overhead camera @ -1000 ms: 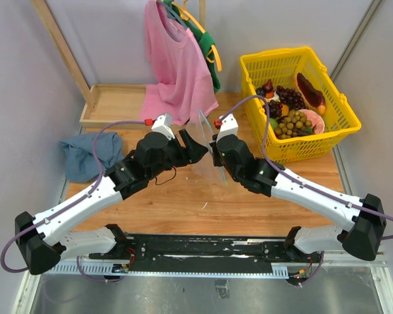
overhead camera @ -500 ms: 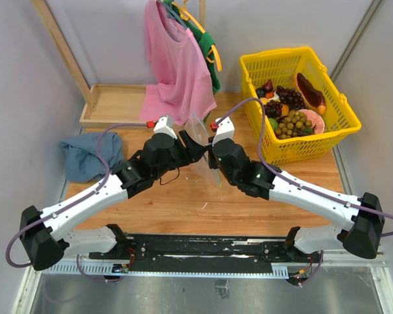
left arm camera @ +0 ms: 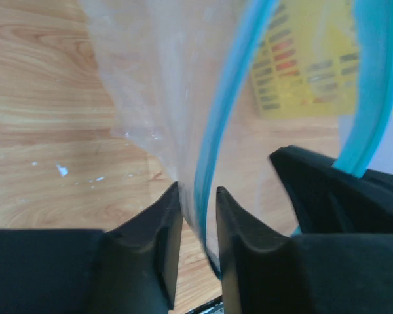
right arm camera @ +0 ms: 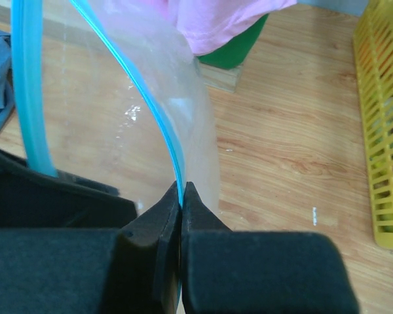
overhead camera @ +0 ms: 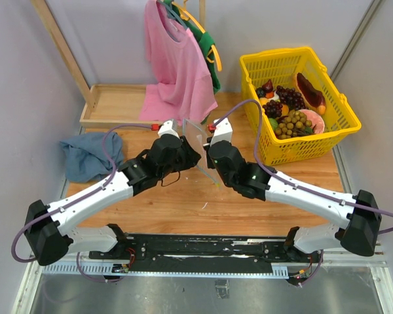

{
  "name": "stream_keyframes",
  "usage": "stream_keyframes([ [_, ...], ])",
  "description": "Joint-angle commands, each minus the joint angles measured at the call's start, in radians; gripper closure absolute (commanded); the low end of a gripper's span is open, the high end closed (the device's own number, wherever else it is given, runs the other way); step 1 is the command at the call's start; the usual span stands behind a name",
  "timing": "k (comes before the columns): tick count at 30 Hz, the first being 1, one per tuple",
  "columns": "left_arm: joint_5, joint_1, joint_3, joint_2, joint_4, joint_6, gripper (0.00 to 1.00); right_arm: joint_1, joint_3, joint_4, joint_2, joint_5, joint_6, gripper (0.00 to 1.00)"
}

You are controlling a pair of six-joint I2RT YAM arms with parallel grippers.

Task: Place the food in the zip-top bag and seal the zipper
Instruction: Open the zipper of the food storage bag at the center of the board.

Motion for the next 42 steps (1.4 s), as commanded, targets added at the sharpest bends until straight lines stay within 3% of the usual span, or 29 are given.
stream_keyframes([
  [1,-0.079,-0.005,0.057,-0.055,-0.095,0.061,0.76,0.004,-0.015,0.010,-0.024,0.104,-0.049,0.99],
  [5,-0.123,-0.005,0.135,-0.069,-0.232,0.118,0.95,-0.053,-0.029,-0.041,-0.043,0.093,-0.059,0.99],
  [7,-0.126,-0.003,0.176,-0.062,-0.294,0.158,0.99,-0.099,-0.035,-0.070,-0.046,0.045,-0.049,0.99],
  [15,-0.102,0.021,0.341,0.010,-0.543,0.297,0.99,-0.257,-0.042,-0.130,0.008,-0.173,-0.014,0.99],
  [22,0.060,0.084,0.293,0.041,-0.498,0.351,1.00,-0.280,-0.055,-0.106,0.089,-0.332,0.002,0.99],
  [27,0.137,0.084,0.287,0.104,-0.414,0.360,1.00,-0.282,-0.081,-0.026,0.087,-0.453,-0.027,0.81],
  [32,0.101,0.084,0.341,0.193,-0.431,0.365,1.00,-0.294,-0.089,-0.013,0.070,-0.476,-0.044,0.74],
  [37,0.028,0.087,0.372,0.239,-0.460,0.373,1.00,-0.325,-0.084,-0.027,0.051,-0.521,-0.074,0.61],
  [42,0.075,0.089,0.367,0.264,-0.439,0.394,1.00,-0.332,-0.052,-0.070,0.005,-0.561,-0.109,0.48],
])
